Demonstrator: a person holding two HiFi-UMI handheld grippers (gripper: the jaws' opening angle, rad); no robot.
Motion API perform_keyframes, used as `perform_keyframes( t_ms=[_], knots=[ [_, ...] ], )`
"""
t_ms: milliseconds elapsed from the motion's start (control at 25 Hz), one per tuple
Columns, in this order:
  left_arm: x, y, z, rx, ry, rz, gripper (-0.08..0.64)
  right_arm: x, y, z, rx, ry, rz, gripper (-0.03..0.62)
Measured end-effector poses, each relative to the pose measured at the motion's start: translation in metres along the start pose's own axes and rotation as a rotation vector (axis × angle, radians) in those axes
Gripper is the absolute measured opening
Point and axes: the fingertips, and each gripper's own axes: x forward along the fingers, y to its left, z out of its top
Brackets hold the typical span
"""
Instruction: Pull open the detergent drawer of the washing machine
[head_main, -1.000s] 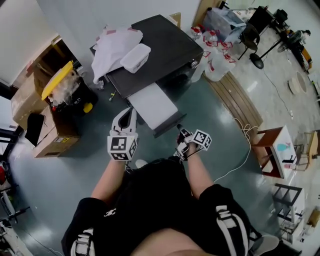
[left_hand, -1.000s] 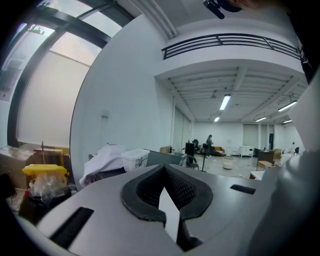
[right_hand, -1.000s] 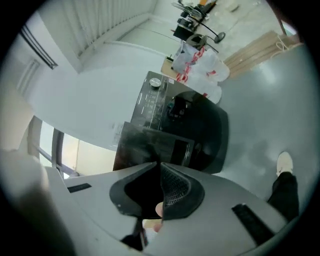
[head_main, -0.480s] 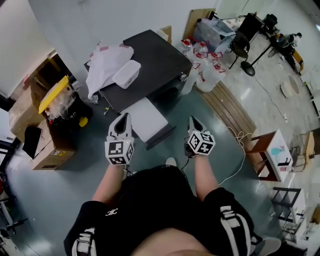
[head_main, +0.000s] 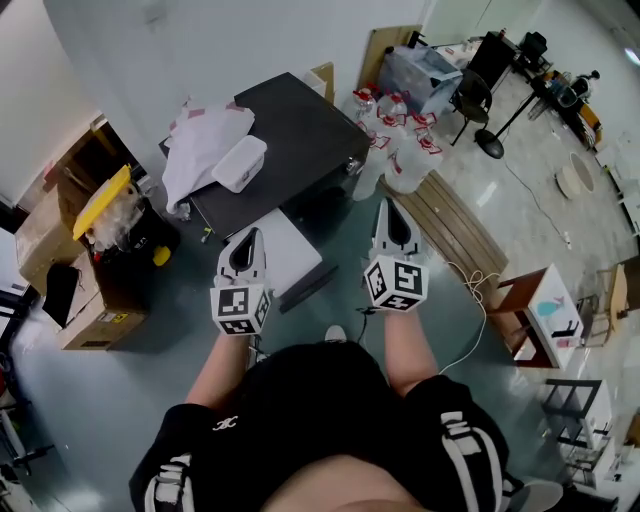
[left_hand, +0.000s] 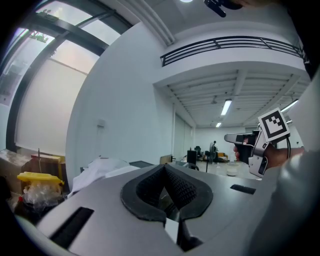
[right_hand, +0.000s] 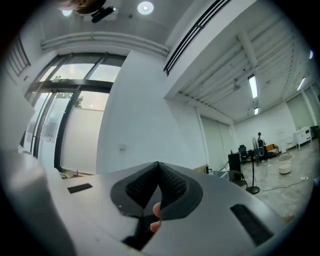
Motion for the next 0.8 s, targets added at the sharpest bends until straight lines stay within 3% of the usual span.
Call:
perform_keyframes(
  t_ms=[800],
  knots=[
    [0.006,-0.006,0.021,0.032,-0.02,0.037,0.002,0.01,0.018,-0.015,0.051,0.034,0.092,0.002]
  ],
)
